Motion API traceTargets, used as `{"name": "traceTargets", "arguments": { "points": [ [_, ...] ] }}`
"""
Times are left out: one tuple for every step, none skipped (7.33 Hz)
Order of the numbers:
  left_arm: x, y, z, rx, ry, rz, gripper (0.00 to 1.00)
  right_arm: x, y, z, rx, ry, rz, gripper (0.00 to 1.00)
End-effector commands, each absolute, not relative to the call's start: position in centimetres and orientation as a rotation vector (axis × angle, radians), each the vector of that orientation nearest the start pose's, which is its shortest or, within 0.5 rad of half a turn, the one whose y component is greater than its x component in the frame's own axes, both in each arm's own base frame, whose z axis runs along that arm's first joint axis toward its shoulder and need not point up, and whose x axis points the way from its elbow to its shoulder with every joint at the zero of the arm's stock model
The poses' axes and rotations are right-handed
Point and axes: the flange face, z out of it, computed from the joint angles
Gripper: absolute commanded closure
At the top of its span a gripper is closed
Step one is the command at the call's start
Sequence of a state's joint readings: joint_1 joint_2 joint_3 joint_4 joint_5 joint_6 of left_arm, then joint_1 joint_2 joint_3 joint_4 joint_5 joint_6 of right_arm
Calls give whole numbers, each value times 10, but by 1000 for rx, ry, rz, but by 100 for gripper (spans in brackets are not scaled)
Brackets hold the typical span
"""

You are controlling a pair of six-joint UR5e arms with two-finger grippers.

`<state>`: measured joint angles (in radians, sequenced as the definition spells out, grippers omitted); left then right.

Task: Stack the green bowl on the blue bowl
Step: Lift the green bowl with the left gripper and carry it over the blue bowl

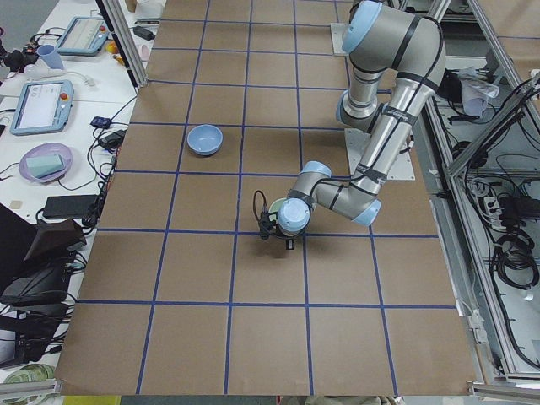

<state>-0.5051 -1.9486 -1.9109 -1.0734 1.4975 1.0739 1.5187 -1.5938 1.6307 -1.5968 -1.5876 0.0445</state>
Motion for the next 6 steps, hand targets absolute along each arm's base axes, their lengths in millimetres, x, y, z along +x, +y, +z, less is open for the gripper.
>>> {"name": "traceTargets", "arguments": {
  "points": [
    [392, -380, 190, -5, 3359, 69, 100, 106, -487, 472, 152, 3155, 17, 0],
    [391, -383, 196, -5, 3363, 72, 100, 106, -487, 472, 152, 3155, 17, 0],
    [391, -387, 210, -4, 3373, 76, 100, 106, -487, 472, 152, 3155, 17, 0],
    [393, -397, 228, 6, 3395, 59, 100, 106, -487, 472, 152, 3155, 17, 0],
    [391, -413, 247, -1, 3423, 79, 100, 106, -487, 472, 152, 3155, 17, 0],
    [376, -439, 264, -26, 3439, 74, 100, 107, -487, 472, 152, 3153, 17, 0]
  ]
}}
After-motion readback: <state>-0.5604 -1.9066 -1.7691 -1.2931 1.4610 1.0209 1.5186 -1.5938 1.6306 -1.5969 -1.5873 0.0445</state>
